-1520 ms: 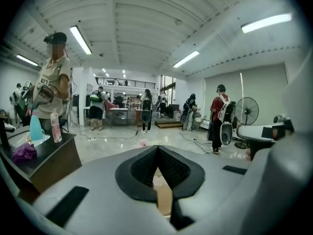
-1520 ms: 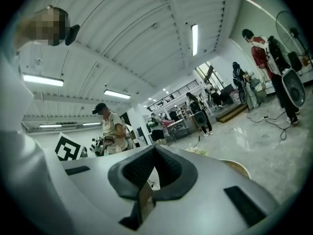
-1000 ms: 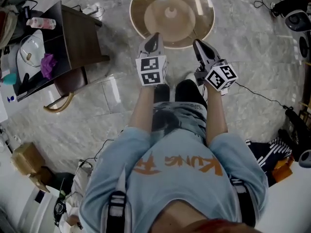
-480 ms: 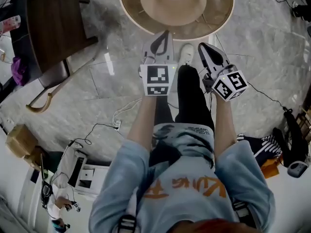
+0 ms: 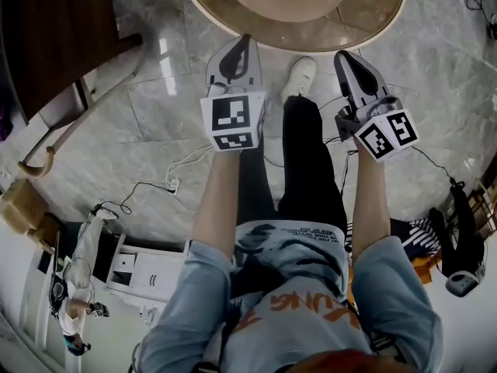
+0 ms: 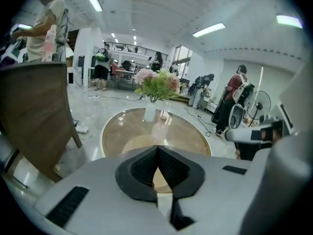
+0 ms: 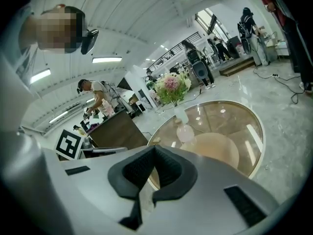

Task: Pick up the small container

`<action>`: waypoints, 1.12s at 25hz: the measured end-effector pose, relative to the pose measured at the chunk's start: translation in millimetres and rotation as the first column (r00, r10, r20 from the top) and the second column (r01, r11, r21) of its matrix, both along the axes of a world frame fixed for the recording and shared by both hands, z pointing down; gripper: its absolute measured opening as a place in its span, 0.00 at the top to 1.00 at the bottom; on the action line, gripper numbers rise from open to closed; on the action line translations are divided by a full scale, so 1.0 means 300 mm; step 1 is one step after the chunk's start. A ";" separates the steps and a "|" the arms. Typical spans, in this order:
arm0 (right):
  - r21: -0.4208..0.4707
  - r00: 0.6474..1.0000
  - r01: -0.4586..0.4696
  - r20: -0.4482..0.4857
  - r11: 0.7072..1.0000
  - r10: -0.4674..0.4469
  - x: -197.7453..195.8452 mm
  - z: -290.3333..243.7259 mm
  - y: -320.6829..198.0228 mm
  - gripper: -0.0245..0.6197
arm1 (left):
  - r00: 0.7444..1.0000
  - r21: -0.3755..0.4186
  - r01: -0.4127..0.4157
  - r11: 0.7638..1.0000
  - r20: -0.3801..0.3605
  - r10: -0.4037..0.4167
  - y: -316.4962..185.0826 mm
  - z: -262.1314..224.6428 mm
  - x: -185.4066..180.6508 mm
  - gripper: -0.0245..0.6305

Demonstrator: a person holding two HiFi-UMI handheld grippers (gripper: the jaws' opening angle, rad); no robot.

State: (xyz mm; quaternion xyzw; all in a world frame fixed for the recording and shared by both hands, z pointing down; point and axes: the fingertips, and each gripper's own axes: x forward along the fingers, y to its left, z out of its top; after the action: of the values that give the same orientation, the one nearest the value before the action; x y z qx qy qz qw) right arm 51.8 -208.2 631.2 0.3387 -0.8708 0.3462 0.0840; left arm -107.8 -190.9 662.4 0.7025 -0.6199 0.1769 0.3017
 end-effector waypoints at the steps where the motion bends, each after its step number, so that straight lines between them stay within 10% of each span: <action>1: 0.002 1.000 0.005 0.005 1.000 -0.005 -0.017 0.026 0.000 0.94 | 1.000 -0.002 0.023 1.000 -0.015 -0.023 -0.002 0.009 0.005 0.93; 10: 0.107 0.996 0.061 -0.069 0.992 -0.054 -0.108 0.187 -0.104 0.94 | 0.997 0.003 -0.076 0.997 -0.018 0.076 -0.030 0.089 0.151 0.93; 14: 0.115 0.987 0.062 -0.156 0.991 -0.044 -0.125 0.263 -0.170 0.73 | 0.999 -0.005 -0.023 1.000 -0.032 0.022 -0.039 0.100 0.115 0.93; 28: 0.238 0.961 0.129 -0.269 0.963 -0.063 -0.246 0.320 -0.462 0.60 | 0.998 -0.039 0.025 0.999 -0.059 -0.027 -0.041 0.144 0.110 0.93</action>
State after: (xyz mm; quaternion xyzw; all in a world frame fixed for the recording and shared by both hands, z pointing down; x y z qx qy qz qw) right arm -22.2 -346.6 727.3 0.3460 -0.9049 0.1806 0.1698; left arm -74.9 -203.3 705.7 0.6935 -0.6161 0.1636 0.3356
